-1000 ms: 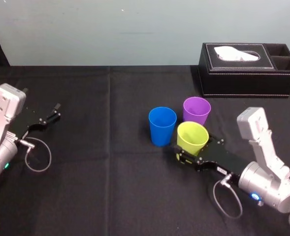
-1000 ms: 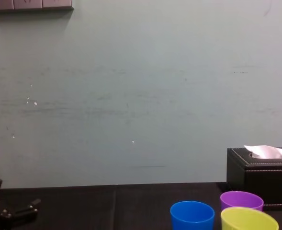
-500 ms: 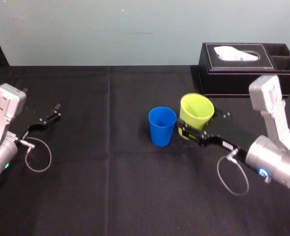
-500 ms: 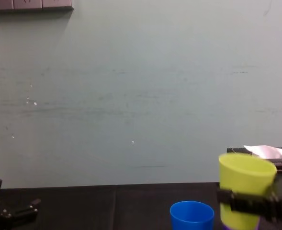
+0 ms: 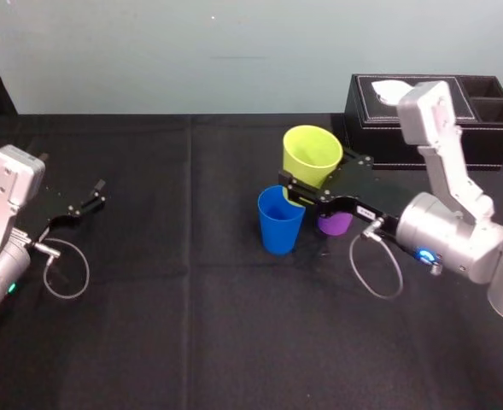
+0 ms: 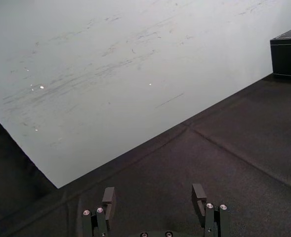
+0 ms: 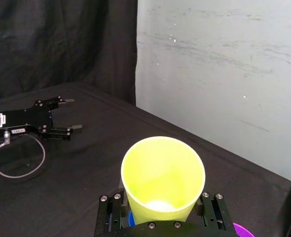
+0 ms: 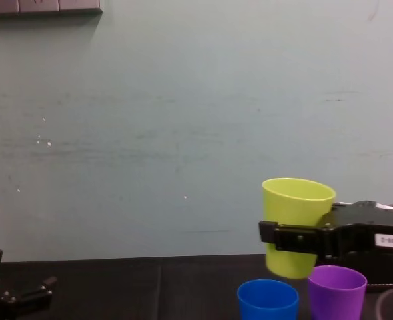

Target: Stack the three plastic cups sequentially using one hand.

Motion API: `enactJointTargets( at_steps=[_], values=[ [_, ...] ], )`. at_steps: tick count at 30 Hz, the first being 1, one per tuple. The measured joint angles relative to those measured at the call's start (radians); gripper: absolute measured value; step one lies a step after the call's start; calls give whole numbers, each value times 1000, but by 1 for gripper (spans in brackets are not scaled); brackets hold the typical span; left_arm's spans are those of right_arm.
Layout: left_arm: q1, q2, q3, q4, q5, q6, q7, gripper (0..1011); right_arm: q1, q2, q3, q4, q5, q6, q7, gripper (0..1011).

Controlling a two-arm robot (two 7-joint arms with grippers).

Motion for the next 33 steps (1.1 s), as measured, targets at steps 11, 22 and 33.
enactJointTargets(
  at_steps=[11,22,33],
  values=[
    [0,0,0,0,0,0,0,1011,38,-39,-44,59,-31,-7,-9,722],
    [0,0,0,0,0,0,0,1011,46,-58,-49,99,-43,-25,-11,722],
    [0,0,0,0,0,0,0,1011,51,-72,-49,133,-46,-32,-8,722]
  ],
)
